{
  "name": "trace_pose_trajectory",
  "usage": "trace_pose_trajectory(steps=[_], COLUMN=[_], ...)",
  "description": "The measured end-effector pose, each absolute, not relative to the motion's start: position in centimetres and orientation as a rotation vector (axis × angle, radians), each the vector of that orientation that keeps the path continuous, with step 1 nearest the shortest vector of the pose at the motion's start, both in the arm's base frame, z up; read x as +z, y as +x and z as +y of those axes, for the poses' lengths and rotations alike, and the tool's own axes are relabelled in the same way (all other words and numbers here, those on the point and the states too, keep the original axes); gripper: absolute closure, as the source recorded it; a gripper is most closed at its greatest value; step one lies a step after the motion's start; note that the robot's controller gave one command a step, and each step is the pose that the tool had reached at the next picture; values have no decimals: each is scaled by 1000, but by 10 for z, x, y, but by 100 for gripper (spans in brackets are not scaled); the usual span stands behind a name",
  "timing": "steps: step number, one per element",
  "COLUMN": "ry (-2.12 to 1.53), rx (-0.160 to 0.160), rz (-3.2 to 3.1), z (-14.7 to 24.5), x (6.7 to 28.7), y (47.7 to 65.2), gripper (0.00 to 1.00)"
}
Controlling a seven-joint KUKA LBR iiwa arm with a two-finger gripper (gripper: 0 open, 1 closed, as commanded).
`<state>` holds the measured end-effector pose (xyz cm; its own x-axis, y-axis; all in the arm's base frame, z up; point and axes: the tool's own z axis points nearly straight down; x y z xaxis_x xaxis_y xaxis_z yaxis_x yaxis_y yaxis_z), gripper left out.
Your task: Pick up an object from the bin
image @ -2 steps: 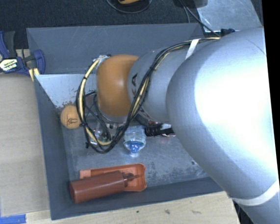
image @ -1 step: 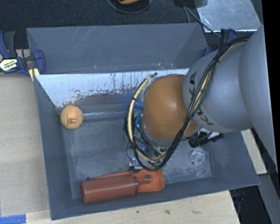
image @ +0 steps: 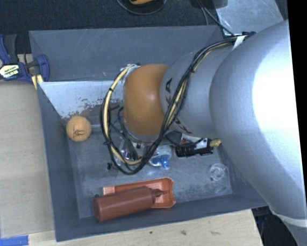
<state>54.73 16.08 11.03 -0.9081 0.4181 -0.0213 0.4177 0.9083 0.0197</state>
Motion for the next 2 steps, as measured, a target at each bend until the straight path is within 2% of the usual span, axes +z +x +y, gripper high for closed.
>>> trace_pose_trajectory(steps=[1,2], ry=[-11,-84], rx=[6,4], rz=[3122,3121], z=[142,140], x=[143,148], y=[513,509], gripper=[0,0])
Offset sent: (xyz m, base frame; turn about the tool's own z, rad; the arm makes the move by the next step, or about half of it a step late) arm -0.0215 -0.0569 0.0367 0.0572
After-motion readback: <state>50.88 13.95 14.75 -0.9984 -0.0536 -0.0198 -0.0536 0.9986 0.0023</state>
